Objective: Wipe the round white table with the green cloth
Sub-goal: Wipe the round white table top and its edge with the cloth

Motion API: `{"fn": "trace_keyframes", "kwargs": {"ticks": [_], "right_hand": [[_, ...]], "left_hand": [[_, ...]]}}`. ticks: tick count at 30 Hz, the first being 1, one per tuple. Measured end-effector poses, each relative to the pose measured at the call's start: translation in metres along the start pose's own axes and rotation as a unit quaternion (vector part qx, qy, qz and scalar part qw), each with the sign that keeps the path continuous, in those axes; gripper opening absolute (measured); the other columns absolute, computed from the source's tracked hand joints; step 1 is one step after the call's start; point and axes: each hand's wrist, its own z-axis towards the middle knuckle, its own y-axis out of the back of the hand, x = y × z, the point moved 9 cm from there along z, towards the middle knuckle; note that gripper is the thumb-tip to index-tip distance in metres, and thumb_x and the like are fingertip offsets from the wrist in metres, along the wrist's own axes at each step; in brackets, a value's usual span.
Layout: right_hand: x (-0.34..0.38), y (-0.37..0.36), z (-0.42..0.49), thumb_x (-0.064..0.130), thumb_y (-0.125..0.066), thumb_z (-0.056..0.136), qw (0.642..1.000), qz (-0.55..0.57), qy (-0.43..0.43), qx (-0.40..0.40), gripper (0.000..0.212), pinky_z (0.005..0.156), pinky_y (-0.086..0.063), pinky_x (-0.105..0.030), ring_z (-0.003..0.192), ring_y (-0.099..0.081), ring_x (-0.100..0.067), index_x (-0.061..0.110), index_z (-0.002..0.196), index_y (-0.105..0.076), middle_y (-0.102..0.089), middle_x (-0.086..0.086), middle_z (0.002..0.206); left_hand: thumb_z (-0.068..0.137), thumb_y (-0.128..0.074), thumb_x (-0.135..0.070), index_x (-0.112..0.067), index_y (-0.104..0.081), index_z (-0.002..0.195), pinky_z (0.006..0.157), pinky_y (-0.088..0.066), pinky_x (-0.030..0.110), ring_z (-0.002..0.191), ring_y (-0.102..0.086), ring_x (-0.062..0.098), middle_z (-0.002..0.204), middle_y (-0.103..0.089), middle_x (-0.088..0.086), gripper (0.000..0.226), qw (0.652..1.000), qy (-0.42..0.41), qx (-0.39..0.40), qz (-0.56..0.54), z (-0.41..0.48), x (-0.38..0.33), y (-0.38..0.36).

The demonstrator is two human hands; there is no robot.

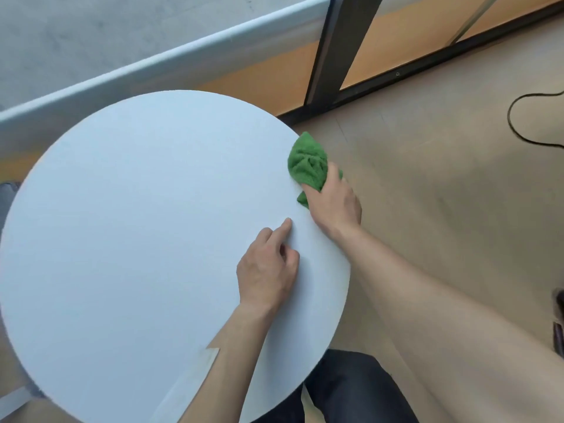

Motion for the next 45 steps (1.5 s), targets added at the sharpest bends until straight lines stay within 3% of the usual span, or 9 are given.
{"fn": "trace_keyframes", "kwargs": {"ticks": [4, 7, 10, 13, 21, 25, 31, 39, 45], "right_hand": [[0.039, -0.005, 0.019, 0.069, -0.048, 0.085, 0.998, -0.044, 0.036, -0.005, 0.065, 0.08, -0.042, -0.042, 0.109, -0.059, -0.035, 0.03, 0.137, -0.038, -0.057, -0.009, 0.127], [0.01, -0.001, -0.005, 0.055, -0.052, 0.088, 0.999, -0.038, 0.019, -0.018, 0.068, 0.087, -0.045, -0.045, 0.113, -0.057, -0.036, 0.03, 0.148, -0.029, -0.052, -0.009, 0.136], [-0.013, -0.001, -0.021, 0.043, -0.051, 0.092, 1.0, -0.008, -0.022, -0.016, 0.057, 0.087, -0.045, -0.044, 0.111, -0.057, -0.034, 0.025, 0.144, -0.036, -0.058, -0.009, 0.127], [0.006, 0.002, 0.002, 0.043, -0.049, 0.091, 0.999, -0.009, -0.027, -0.02, 0.044, 0.082, -0.045, -0.043, 0.104, -0.059, -0.034, 0.024, 0.13, -0.047, -0.065, -0.009, 0.113], [0.17, -0.043, 0.095, 0.062, -0.042, 0.089, 0.977, -0.133, 0.161, 0.054, 0.04, 0.07, -0.039, -0.038, 0.091, -0.063, -0.036, 0.025, 0.102, -0.051, -0.066, -0.007, 0.098], [0.141, -0.031, 0.083, 0.06, -0.043, 0.088, 0.982, -0.109, 0.152, 0.035, 0.039, 0.071, -0.041, -0.039, 0.093, -0.061, -0.035, 0.032, 0.114, -0.052, -0.063, -0.003, 0.104], [0.114, -0.019, 0.074, 0.049, -0.047, 0.089, 0.992, -0.086, 0.095, 0.018, 0.028, 0.068, -0.04, -0.038, 0.078, -0.051, -0.031, 0.026, 0.104, -0.055, -0.067, -0.006, 0.094], [0.303, -0.12, 0.093, 0.064, -0.04, 0.089, 0.932, -0.198, 0.296, 0.069, 0.046, 0.073, -0.037, -0.038, 0.101, -0.063, -0.036, 0.027, 0.108, -0.06, -0.067, -0.007, 0.107], [0.352, -0.167, 0.064, 0.063, -0.043, 0.088, 0.887, -0.251, 0.375, 0.102, 0.051, 0.081, -0.04, -0.043, 0.108, -0.057, -0.037, 0.029, 0.124, -0.053, -0.059, -0.005, 0.122]], "left_hand": [[0.092, -0.05, -0.026, -0.04, -0.058, 0.135, 0.076, -0.051, 0.03, 0.083, -0.058, 0.01, 0.09, -0.056, -0.009, 0.046, 0.999, 0.006, 0.028, -0.027, 0.01, 0.005, 0.007], [0.092, -0.053, -0.024, -0.036, -0.062, 0.129, 0.077, -0.052, 0.034, 0.088, -0.061, 0.012, 0.097, -0.061, -0.011, 0.04, 0.999, 0.024, -0.021, -0.027, 0.025, 0.012, 0.031], [0.092, -0.053, -0.024, -0.033, -0.062, 0.122, 0.076, -0.05, 0.032, 0.086, -0.061, 0.012, 0.1, -0.063, -0.013, 0.032, 0.994, 0.08, -0.057, -0.044, 0.059, 0.026, 0.06], [0.09, -0.053, -0.029, -0.032, -0.058, 0.109, 0.069, -0.044, 0.029, 0.076, -0.059, 0.009, 0.081, -0.06, -0.01, 0.02, 0.987, 0.14, -0.048, -0.066, 0.086, 0.036, 0.072], [0.089, -0.054, -0.04, -0.029, -0.052, 0.093, 0.068, -0.045, 0.033, 0.072, -0.06, 0.018, 0.069, -0.061, -0.01, 0.012, 0.973, 0.212, -0.071, -0.057, 0.1, 0.037, 0.079], [0.088, -0.057, -0.03, -0.029, -0.059, 0.085, 0.068, -0.052, 0.034, 0.069, -0.067, 0.017, 0.066, -0.063, -0.01, 0.004, 0.951, 0.249, -0.079, -0.168, 0.101, 0.049, 0.084], [0.091, -0.058, -0.02, -0.024, -0.066, 0.086, 0.063, -0.053, 0.028, 0.052, -0.07, 0.011, 0.074, -0.071, -0.005, 0.01, 0.89, 0.287, -0.134, -0.327, 0.107, 0.082, 0.114], [0.092, -0.063, -0.017, -0.019, -0.069, 0.088, 0.059, -0.05, 0.027, 0.054, -0.069, 0.016, 0.08, -0.074, 0.005, 0.007, 0.849, 0.295, -0.153, -0.41, 0.104, 0.123, 0.134], [0.091, -0.063, -0.014, -0.016, -0.069, 0.088, 0.058, -0.049, 0.025, 0.052, -0.068, 0.019, 0.075, -0.075, 0.007, 0.007, 0.835, 0.292, -0.159, -0.438, 0.107, 0.132, 0.14]]}}
